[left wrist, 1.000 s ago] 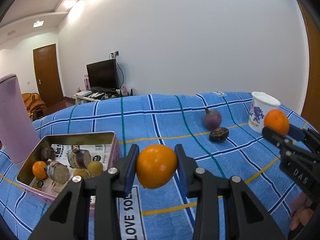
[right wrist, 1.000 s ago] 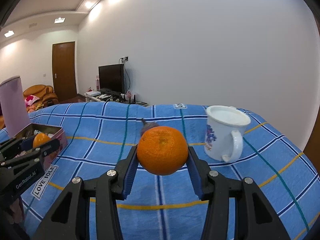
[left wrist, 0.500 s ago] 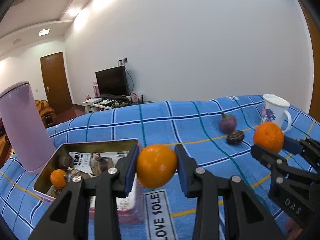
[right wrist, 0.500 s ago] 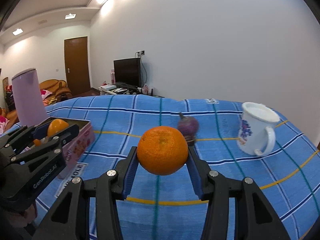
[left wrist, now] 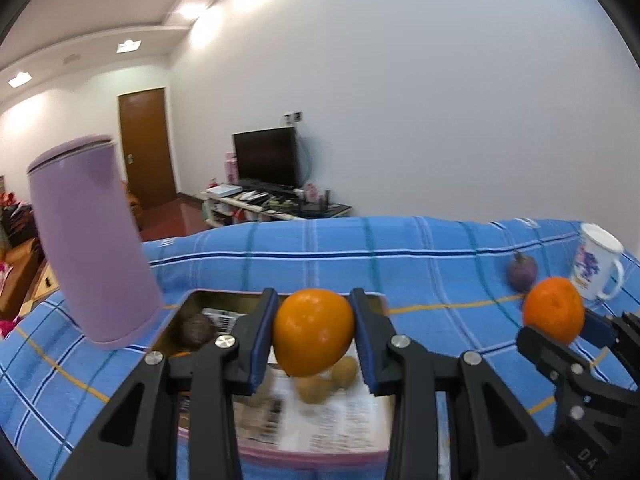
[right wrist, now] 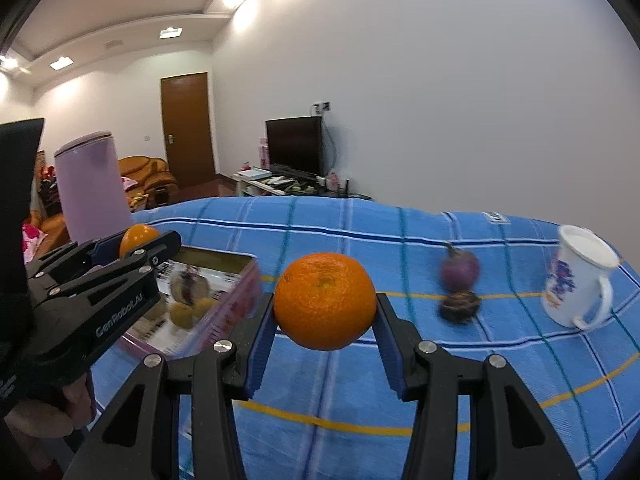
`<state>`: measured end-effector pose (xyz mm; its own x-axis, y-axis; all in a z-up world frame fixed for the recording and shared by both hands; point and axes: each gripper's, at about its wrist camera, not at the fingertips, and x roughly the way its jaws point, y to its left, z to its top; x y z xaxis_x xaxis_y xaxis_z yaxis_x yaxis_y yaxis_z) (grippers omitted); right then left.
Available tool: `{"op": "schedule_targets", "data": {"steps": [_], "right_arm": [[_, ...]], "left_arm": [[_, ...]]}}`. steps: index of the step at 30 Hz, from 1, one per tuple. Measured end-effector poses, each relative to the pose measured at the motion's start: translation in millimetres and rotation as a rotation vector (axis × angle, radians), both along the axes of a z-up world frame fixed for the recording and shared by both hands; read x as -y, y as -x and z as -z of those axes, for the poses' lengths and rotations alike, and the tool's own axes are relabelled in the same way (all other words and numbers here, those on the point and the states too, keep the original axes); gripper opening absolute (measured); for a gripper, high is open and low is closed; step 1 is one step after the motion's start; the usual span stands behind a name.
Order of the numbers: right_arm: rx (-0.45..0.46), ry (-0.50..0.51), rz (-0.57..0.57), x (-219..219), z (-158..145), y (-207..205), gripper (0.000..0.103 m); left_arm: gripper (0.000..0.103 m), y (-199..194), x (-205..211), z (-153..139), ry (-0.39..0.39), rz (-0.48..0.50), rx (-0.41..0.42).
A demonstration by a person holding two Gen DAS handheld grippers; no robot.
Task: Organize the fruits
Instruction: 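Lower the orange into the tin box with the left gripper while the right gripper lowers its orange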
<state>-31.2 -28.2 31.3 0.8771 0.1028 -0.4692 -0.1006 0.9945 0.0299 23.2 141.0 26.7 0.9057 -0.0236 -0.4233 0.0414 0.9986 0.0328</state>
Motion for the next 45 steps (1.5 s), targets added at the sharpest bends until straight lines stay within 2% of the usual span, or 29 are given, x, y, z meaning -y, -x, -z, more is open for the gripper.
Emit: {"op": "schedule_targets", "data": {"steps": [10, 20, 33, 39, 45], "right_arm": [[0.017, -0.030, -0.091, -58, -1, -24, 0.050], [0.011, -0.052, -0.105, -88, 1, -54, 0.050], [-0.102, -0.043, -0.124, -99, 22, -93, 0.050], [-0.191, -0.048, -0.162, -104, 31, -107, 0.050], [-0.225, -0.063, -0.207, -107, 36, -111, 0.051]], "left_arm": [[0.038, -20, -53, 5, 0.011, -0.133, -0.026], [0.038, -32, -61, 14, -0.015, -0.178, -0.066], [0.038, -46, -58, 29, -0.073, -0.198, -0.139], [0.038, -49, -62, 32, -0.051, -0.204, -0.165], [0.038, -52, -69, 35, -0.025, -0.215, -0.189]]}}
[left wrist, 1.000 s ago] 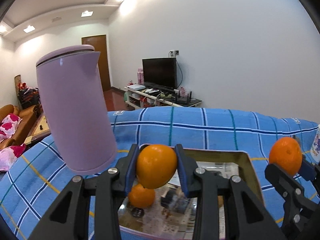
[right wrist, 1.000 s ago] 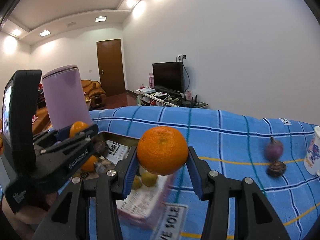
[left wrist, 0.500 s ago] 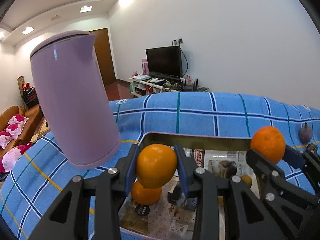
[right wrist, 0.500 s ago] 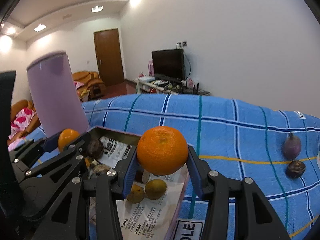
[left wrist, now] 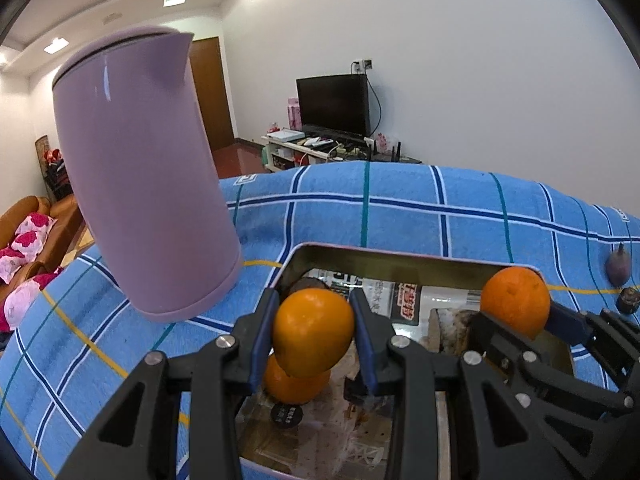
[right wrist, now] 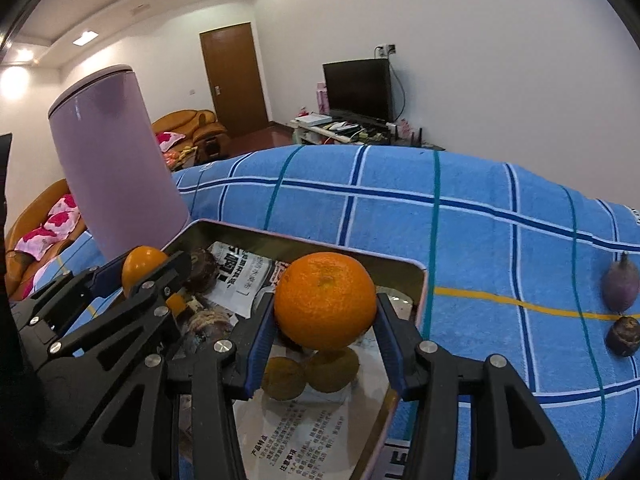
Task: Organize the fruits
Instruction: 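Lower the orange into the tin box with the left gripper while the right gripper lowers its orange, then open both grippers and withdraw them from the tin box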
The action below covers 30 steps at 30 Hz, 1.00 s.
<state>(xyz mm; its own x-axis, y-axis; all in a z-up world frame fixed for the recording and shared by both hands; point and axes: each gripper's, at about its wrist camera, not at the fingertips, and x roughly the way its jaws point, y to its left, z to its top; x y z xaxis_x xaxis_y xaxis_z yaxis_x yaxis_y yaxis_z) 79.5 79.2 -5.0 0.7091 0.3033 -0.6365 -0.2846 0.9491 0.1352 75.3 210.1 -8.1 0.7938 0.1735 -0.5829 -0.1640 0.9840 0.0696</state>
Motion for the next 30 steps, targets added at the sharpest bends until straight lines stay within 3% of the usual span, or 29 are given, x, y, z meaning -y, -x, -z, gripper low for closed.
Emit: {"op": "schedule_targets", "data": {"steps": [8, 14, 16, 18, 23, 25, 26, 27, 30], "right_arm": [[0.006, -0.075, -0.045, 5, -2, 3, 0.051], [0.105, -0.133, -0.057, 13, -12, 20, 0.052], [0.145, -0.145, -0.035, 17, -16, 29, 0.057], [0.196, -0.144, 0.010, 22, -21, 38, 0.069], [0.307, -0.112, 0.138, 34, -35, 59, 0.073], [0.319, -0.102, 0.170, 38, -35, 62, 0.080], [0.317, -0.096, 0.179, 38, -34, 62, 0.080], [0.312, -0.091, 0.183, 39, -33, 61, 0.080], [0.290, -0.071, 0.193, 39, -30, 59, 0.080]], "left_arm": [[0.038, 1, -2, 0, 0.014, 0.000, 0.008], [0.038, 3, 0, -1, 0.012, 0.010, 0.020], [0.038, 6, 2, -2, 0.012, 0.017, 0.031], [0.038, 10, 6, -4, 0.002, 0.036, 0.055], [0.040, 14, 19, -9, -0.027, 0.080, 0.090], [0.044, 14, 20, -9, -0.027, 0.086, 0.090], [0.054, 14, 20, -9, -0.025, 0.086, 0.088], [0.070, 14, 20, -10, -0.024, 0.076, 0.087], [0.087, 16, 18, -11, -0.023, 0.058, 0.103]]}}
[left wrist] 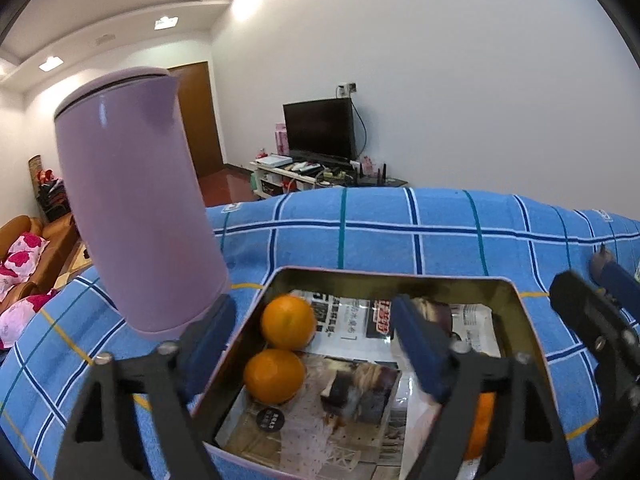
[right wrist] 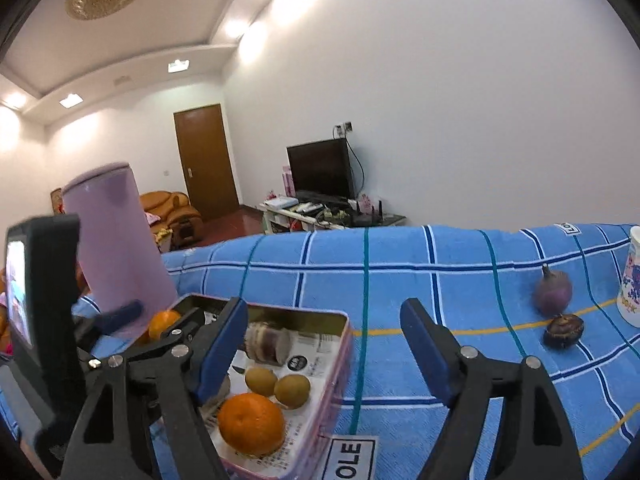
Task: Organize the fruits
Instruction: 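Open both grippers and withdraw them from the tin box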
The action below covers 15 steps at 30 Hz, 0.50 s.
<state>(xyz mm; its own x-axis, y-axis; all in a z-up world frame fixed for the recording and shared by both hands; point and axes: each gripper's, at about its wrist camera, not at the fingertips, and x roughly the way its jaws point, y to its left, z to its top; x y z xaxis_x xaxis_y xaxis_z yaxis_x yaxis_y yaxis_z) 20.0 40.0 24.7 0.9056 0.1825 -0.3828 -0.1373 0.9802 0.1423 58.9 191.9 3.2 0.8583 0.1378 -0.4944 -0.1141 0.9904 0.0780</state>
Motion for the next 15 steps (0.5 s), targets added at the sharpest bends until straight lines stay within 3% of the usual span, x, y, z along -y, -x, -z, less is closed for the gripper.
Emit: {"op": "schedule_targets", "data": {"steps": [3, 15], "right_arm": [[0.015, 0.018, 0.012, -2, -1, 2, 0.080], [0.089, 0.097, 0.080, -5, -5, 16, 0.080]], "left_arm": [[0.103, 1, 1, 0, -0.001, -0.007, 0.002], [0.103, 8, 0, -1, 0.020, -0.029, 0.020]]}}
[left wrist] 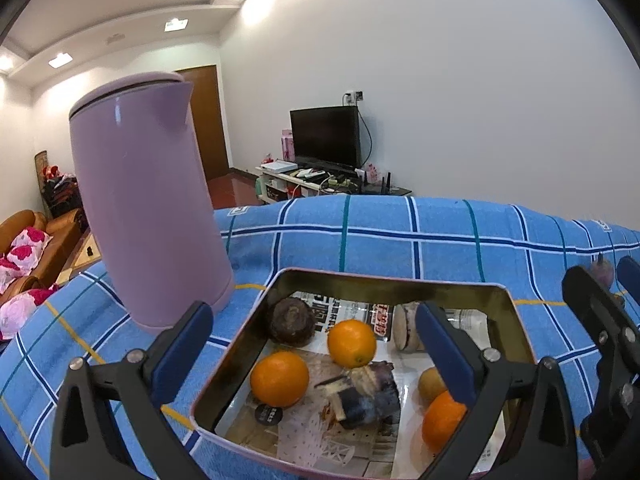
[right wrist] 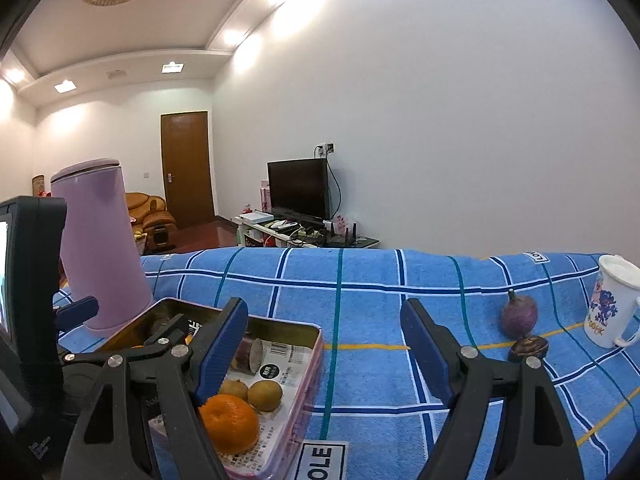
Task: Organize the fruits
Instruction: 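Open both grippers and withdraw them from the tin box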
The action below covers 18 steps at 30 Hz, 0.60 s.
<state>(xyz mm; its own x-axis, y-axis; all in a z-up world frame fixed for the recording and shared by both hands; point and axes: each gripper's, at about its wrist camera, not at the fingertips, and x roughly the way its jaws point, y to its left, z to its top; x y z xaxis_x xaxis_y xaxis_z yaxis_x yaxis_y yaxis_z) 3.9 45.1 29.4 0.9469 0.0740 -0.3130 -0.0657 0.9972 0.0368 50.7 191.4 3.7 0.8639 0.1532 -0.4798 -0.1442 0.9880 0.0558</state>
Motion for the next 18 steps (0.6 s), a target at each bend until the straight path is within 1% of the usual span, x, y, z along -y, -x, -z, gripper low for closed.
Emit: {"op": "schedule_targets", "data": {"steps": [11, 18], "right_arm": [[-0.002, -0.004, 0.006, 6.0, 0.6, 2.2, 0.080], [-0.001, 0.006, -0.002, 3.6, 0.0, 3.9, 0.083]], "left_arm": [[0.103, -0.9, -4.1, 2.9, 0.021, -0.010, -0.026], [0.103, -0.7, -7.8, 4.6, 0.039, -0.029, -0.041]]}}
